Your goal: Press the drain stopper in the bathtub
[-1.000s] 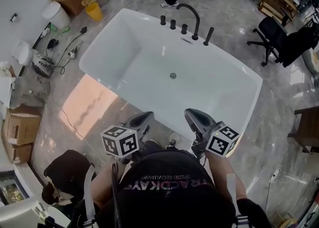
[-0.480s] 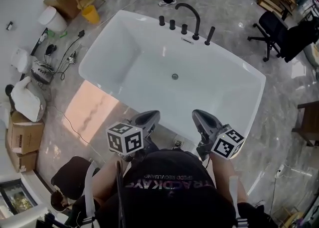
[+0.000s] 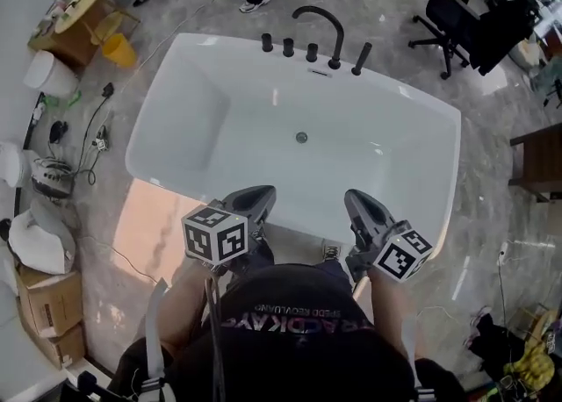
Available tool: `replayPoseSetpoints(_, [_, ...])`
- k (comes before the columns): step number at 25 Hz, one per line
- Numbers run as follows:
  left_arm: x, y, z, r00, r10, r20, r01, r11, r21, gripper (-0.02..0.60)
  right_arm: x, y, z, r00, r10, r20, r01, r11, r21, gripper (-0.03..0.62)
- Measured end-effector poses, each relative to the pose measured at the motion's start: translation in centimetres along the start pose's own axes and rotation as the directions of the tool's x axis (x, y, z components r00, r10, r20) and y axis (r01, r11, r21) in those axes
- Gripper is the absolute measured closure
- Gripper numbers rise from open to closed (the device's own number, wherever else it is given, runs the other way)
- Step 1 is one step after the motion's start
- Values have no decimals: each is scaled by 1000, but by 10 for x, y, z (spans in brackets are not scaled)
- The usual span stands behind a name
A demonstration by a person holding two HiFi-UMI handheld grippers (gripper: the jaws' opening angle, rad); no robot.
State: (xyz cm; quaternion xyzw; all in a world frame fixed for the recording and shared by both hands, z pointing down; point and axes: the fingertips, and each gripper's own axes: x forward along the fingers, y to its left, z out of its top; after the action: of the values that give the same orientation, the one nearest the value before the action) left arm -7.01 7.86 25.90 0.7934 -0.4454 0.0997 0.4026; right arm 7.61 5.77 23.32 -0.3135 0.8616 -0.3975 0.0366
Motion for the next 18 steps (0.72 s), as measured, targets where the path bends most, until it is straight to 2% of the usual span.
replayPoseSetpoints(4, [-8,36,6,999,-31,-27,31,1000,-2,578,20,7,-10,997,-73,24,73,997,-5,582])
replayPoseSetpoints(11, [-5,63,10,994,-59,-94,59,998,-5,578,36,5,-6,987,-157,37,157,987,-10,582])
replayPoseSetpoints(18, [6,86,5,996,-3,-91,-1,999,-44,578,48,-25,-16,985,-171,-25,170,985,-35,582])
